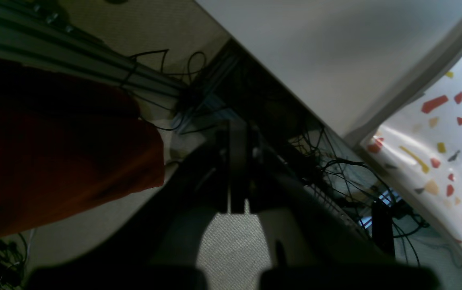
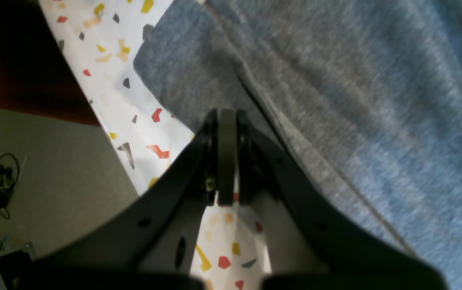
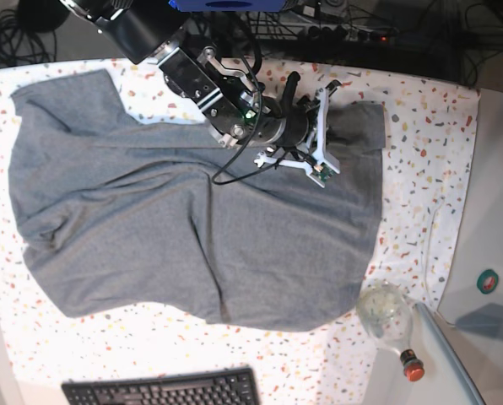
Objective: Layout the t-shirt on the table in an organized manner, then fold the t-shirt properly
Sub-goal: 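Hold the gathered fabric with the right gripper near the shirt edge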
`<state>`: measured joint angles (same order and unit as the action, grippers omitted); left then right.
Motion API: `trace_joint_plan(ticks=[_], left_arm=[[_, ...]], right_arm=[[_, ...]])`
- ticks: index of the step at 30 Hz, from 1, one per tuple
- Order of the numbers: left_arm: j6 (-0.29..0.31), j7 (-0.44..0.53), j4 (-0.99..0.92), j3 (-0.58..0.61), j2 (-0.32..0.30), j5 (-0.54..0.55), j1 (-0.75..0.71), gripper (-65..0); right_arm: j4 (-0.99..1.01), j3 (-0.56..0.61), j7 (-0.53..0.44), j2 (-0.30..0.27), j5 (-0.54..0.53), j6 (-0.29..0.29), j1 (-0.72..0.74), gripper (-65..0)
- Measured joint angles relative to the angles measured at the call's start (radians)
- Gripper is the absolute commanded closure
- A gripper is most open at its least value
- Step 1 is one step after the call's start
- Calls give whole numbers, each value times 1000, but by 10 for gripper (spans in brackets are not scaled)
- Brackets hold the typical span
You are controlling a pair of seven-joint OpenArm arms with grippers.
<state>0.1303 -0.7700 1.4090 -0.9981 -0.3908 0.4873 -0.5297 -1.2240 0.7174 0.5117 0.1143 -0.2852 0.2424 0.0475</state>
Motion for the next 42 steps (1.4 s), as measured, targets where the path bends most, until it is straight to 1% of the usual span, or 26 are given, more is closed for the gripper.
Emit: trace_joint_plan(ticks=[1, 3, 4, 5, 7, 8, 9, 12, 14, 19, 22, 28, 29, 30, 31, 33, 39, 42], left_arm=[[0, 0, 0, 0, 0, 0, 0, 0], [-2, 0, 0, 0, 0, 0, 0, 0], [-2, 0, 0, 0, 0, 0, 0, 0], [-2, 0, 0, 0, 0, 0, 0, 0], [-2, 0, 1, 0, -1, 0, 0, 0], [-2, 0, 1, 0, 0, 0, 0, 0], [-2, 0, 1, 0, 0, 0, 0, 0], [-2, 0, 2, 0, 0, 0, 0, 0], [-2, 0, 2, 0, 0, 0, 0, 0], [-2, 0, 0, 0, 0, 0, 0, 0], [-2, 0, 0, 0, 0, 0, 0, 0], [-2, 0, 0, 0, 0, 0, 0, 0], [-2, 0, 0, 0, 0, 0, 0, 0], [-2, 0, 0, 0, 0, 0, 0, 0], [-2, 0, 0, 0, 0, 0, 0, 0], [-2, 0, 0, 0, 0, 0, 0, 0], [-2, 0, 0, 0, 0, 0, 0, 0], [-2, 0, 0, 0, -2, 0, 0, 0]], right_arm=[[2, 0, 0, -1, 0, -19, -2, 0], [8, 0, 0, 0, 0, -89, -3, 0], [9, 1, 2, -2, 0, -104, 0, 0], [9, 1, 5, -3, 1, -105, 8, -3], [9, 29, -4, -6, 5, -110, 26, -155], [9, 41, -5, -5, 1, -111, 32, -197], [9, 47, -5, -2, 1, -111, 37, -210], [49, 57, -6, 4, -3, -107, 54, -180], [70, 78, -3, -5, 1, -108, 76, -176], [149, 143, -11, 1, 0, -108, 124, -251], [180, 161, -69, 2, -2, -108, 132, -264], [229, 160, -82, 2, 0, -109, 143, -251], [229, 160, -82, 2, 0, -109, 143, -227], [229, 159, -82, 2, 0, -109, 145, -183], [229, 159, -83, 2, -1, -109, 146, -131], [229, 158, -83, 2, -2, -109, 148, -6], [223, 158, -82, 2, -4, -109, 144, 0], [143, 157, -76, -7, 0, -117, 100, 0]])
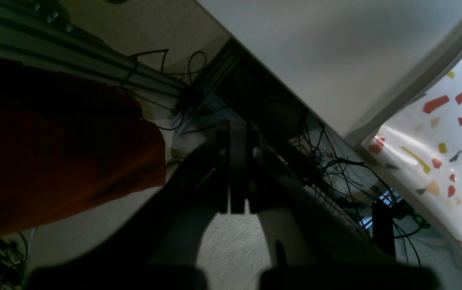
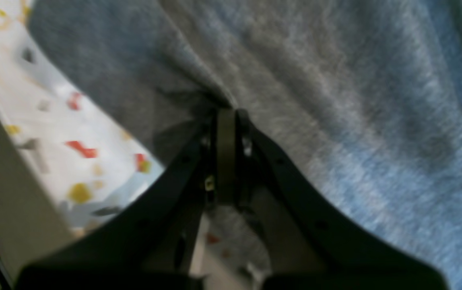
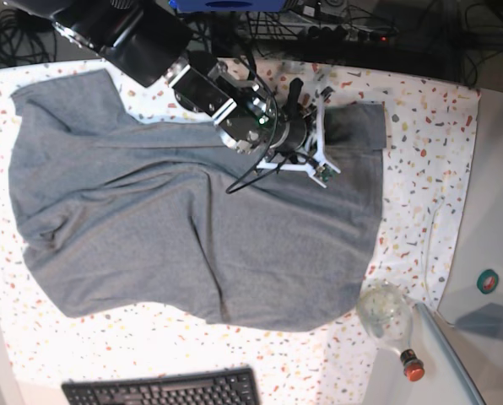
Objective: Layout the t-shirt on the table in an organized manner, then fold the t-shirt properly
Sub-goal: 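Hold the gathered fabric with the right gripper near the shirt edge, then drag the gathered fabric with the right gripper toward the shirt's collar edge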
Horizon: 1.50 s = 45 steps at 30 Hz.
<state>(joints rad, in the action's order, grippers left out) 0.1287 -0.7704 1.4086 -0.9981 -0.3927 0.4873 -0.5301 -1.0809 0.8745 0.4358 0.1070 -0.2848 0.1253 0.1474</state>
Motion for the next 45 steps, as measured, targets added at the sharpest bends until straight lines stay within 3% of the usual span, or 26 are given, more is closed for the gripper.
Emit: trace_joint_plan(ticks=[12, 21, 26, 32, 35, 42, 45], left_arm=[[0, 0, 0, 0, -6, 0, 6, 0], [0, 0, 0, 3, -6, 0, 15, 0], [2, 2, -1, 5, -6, 4, 41, 0], [0, 0, 1, 5, -6, 0, 40, 0], [-1, 0, 0, 5, -6, 0, 39, 0], [0, -2, -3, 4, -15, 0, 39, 0], [0, 4, -3, -2, -35, 0, 40, 0]], right_arm=[[-270, 2, 72, -105, 0, 6, -121, 0], [-317, 3, 260, -113, 0, 8, -129, 0], [-317, 144, 307, -119, -2, 10, -108, 0], [-311, 168, 309, -116, 0, 13, -88, 0], [-313, 168, 310, -118, 0, 13, -93, -128], [-481, 165, 298, -172, -3, 13, -89, -131], [-443, 132, 218, -161, -20, 16, -79, -98]])
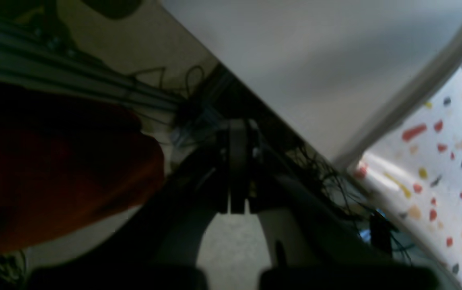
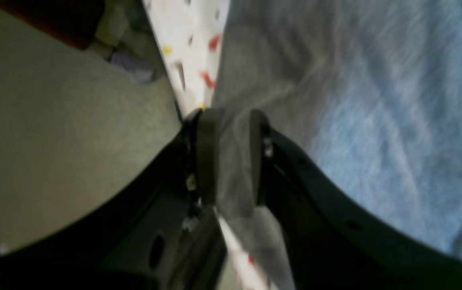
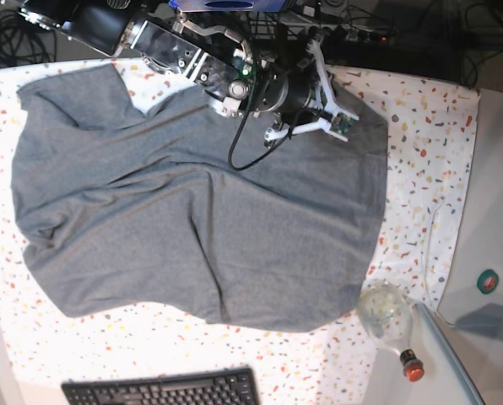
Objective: Layout the t-shirt on the table in an organized manner, then fold the t-shirt properly
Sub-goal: 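Drag the gathered fabric with the right gripper toward the shirt's collar edge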
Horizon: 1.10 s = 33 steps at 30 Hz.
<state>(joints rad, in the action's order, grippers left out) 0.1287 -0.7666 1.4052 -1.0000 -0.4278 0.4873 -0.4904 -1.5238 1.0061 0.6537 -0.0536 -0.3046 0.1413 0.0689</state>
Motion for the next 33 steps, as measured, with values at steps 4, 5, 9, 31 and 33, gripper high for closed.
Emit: trace_joint_plan(ticks=[4, 5, 9, 31, 33], left_arm=[[6, -1, 0, -42, 9, 9, -1, 0], [2, 0, 0, -69, 15, 6, 0, 0], [-8, 0, -2, -117, 10, -8, -8, 0], [0, -4, -2, -107, 12, 0, -5, 0], [0, -4, -2, -106, 12, 0, -3, 0]], right_arm=[[209, -84, -98, 48, 19, -10, 31, 0], [267, -84, -98, 61, 19, -10, 50, 0], [423, -83, -128, 127, 17, -10, 80, 0], [463, 156, -191, 167, 18, -10, 105, 0], [447, 185, -193, 173, 16, -10, 105, 0]])
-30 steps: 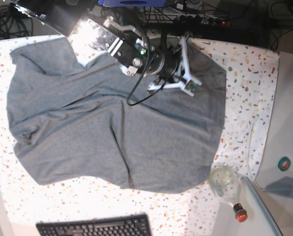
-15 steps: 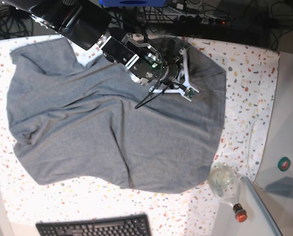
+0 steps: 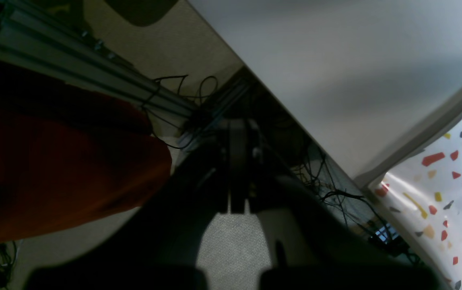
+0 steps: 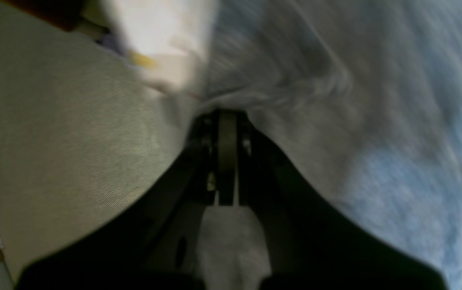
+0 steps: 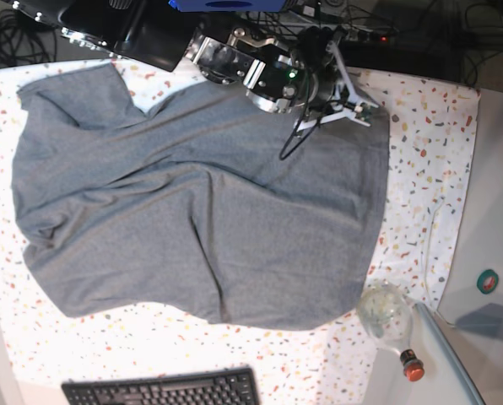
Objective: Layout the t-shirt on the table in an organized manner, then fold the t-shirt properly
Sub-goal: 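Drag the gathered fabric with the right gripper toward the shirt's collar edge, then grasp opposite shirt edges with the left and right grippers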
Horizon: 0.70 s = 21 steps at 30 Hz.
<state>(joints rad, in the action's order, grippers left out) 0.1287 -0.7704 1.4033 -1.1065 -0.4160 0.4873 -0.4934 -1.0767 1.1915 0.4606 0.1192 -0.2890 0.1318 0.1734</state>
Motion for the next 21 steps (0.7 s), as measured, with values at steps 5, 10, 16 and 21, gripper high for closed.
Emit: trace_joint_plan(ticks=[5, 10, 16, 21], left_arm=[[0, 0, 1, 1, 0, 0, 0, 0], [0, 0, 6, 1, 0, 1, 0, 0], [-12, -1, 7, 78, -3, -6, 25, 0], [-16, -48, 73, 264, 37, -3, 70, 0]], right_arm=[[-10, 115, -1, 0, 1, 0, 30, 0], [-32, 177, 6, 0, 1, 0, 36, 0], [-178, 163, 15, -29, -5, -14, 44, 0], [-381, -46, 153, -166, -10, -271, 34, 0]])
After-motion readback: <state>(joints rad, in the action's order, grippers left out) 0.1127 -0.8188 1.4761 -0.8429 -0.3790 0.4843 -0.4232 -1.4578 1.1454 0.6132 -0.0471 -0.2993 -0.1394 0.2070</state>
